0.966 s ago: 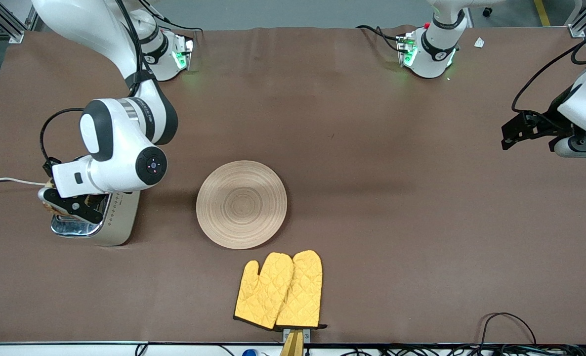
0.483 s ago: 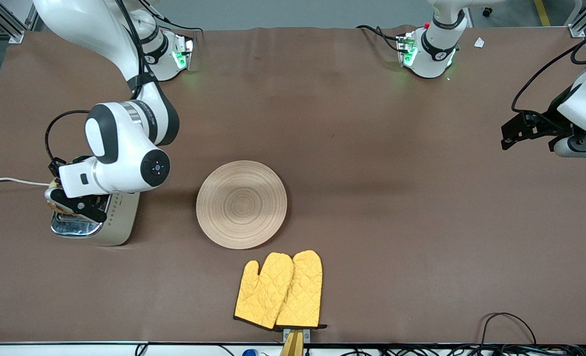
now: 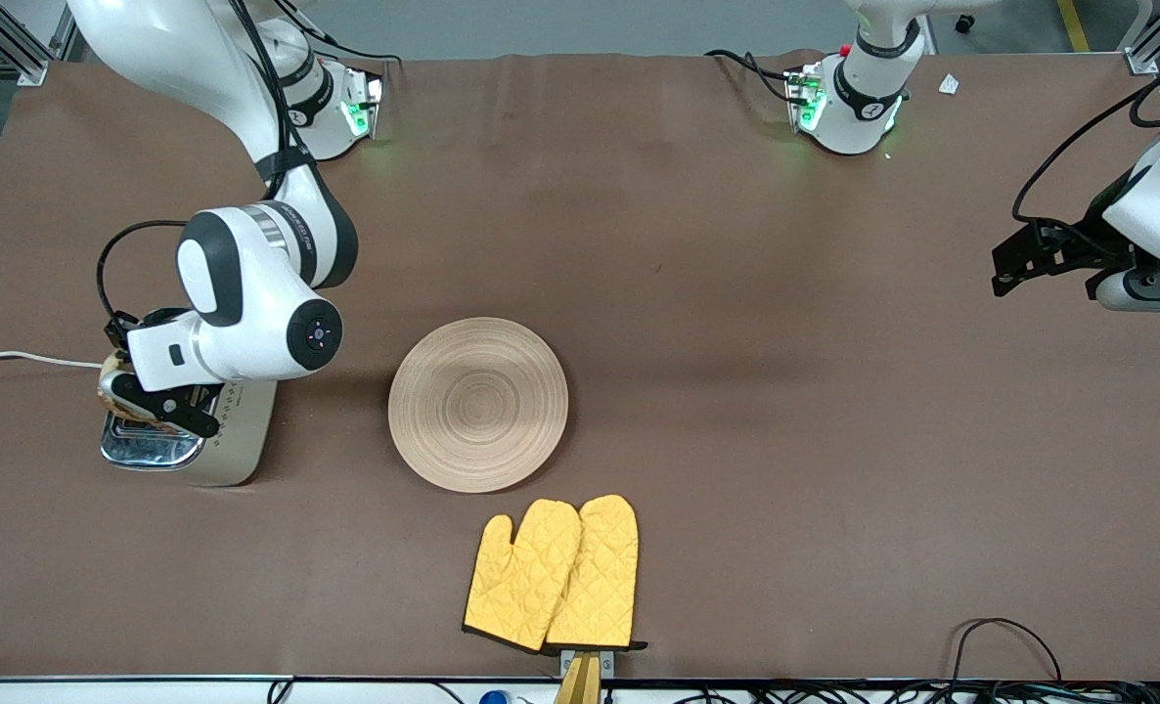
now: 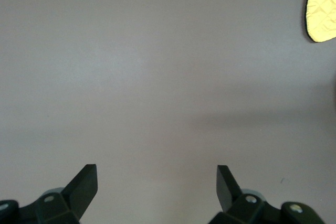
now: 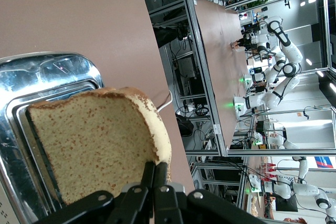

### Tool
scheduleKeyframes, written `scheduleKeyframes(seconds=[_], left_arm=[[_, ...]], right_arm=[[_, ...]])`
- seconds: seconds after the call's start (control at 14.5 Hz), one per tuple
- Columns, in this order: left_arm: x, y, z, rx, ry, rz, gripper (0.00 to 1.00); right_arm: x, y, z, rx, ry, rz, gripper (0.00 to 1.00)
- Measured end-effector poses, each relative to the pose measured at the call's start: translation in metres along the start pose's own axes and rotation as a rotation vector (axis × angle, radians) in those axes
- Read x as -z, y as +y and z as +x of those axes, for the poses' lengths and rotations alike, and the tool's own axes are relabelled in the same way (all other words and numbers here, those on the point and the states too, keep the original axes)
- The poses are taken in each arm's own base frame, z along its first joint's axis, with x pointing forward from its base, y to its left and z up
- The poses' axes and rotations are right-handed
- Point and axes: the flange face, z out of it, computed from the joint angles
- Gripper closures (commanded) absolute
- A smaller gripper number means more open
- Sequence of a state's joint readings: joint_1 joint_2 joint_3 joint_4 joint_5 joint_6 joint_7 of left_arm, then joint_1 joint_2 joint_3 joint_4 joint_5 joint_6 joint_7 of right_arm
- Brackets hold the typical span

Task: Move plate and put bread in toaster
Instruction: 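Lower the bread slice into the toaster slot with the right gripper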

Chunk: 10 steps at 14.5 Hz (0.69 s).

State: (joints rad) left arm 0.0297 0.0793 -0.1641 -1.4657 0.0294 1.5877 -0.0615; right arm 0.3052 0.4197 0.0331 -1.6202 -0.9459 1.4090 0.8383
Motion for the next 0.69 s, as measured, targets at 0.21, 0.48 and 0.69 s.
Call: scheduleKeyframes(seconds=[0.21,0.48,0.69], left_arm=[[0.000,0.000,0.000,0.000,0.000,0.000,0.00],[0.000,0.000,0.000,0.000,0.000,0.000,0.00],[0.000,0.000,0.000,0.000,0.000,0.000,0.00]], right_arm=[[-0.001,0.000,-0.002,0.003,-0.001,-0.002,0.98],[-0.004,0.005,-0.011,0.014,0.000,-0.005,0.99],[-0.007,0.008,-0.017,0.021,0.002,-0.006,0.99]])
